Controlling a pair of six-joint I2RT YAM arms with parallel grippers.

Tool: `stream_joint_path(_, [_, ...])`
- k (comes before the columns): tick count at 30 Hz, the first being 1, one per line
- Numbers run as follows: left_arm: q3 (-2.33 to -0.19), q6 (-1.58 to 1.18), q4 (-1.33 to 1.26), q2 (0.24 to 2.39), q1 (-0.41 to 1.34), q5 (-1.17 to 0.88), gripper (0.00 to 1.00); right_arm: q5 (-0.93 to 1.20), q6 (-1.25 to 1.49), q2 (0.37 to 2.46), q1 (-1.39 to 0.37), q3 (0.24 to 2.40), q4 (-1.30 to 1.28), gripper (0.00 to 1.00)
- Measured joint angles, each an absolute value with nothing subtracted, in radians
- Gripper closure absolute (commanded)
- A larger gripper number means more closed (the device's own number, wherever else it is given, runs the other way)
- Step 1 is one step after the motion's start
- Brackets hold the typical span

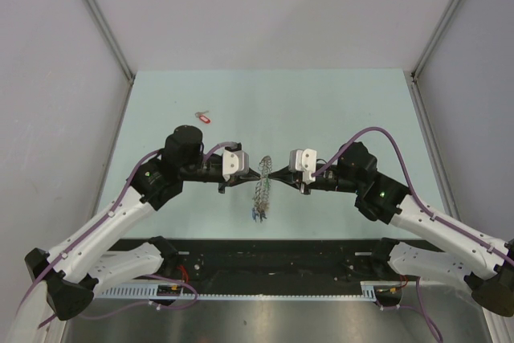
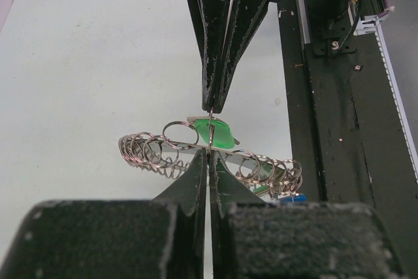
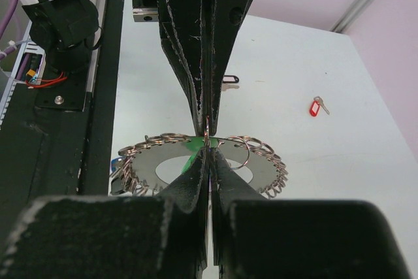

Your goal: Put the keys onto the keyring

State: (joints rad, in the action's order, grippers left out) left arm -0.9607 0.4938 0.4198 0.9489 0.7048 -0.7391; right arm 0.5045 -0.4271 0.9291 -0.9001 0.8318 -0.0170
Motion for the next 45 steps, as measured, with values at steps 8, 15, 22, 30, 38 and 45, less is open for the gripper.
stream_joint_path(8, [-0.959,0.493,0.413,0.949,0.705,-0.739,0.99,0.493,-0.427,0.923,-0.900,0.832,-0.018,1.00])
stream_joint_path(15, [-0.954,0.493,0.405,0.950,0.705,-0.739,1.00,0.486,-0.427,0.902,-0.900,0.832,-0.019,1.00])
stream_joint_path(22, [-0.950,0.488,0.402,0.950,0.705,-0.738,1.00,0.487,-0.427,0.902,-0.900,0.832,-0.020,1.00])
stream_joint_path(30, [-0.950,0.486,0.397,0.950,0.705,-0.738,0.99,0.488,-0.427,0.913,-0.900,0.832,-0.021,1.00])
stream_joint_path(38, [-0.950,0.479,0.397,0.950,0.705,-0.738,1.00,0.492,-0.427,0.914,-0.900,0.832,-0.021,1.00])
stream_joint_path(45, [-0.950,0.477,0.397,0.950,0.705,-0.738,0.99,0.495,-0.427,0.914,-0.900,0.832,-0.022,1.00])
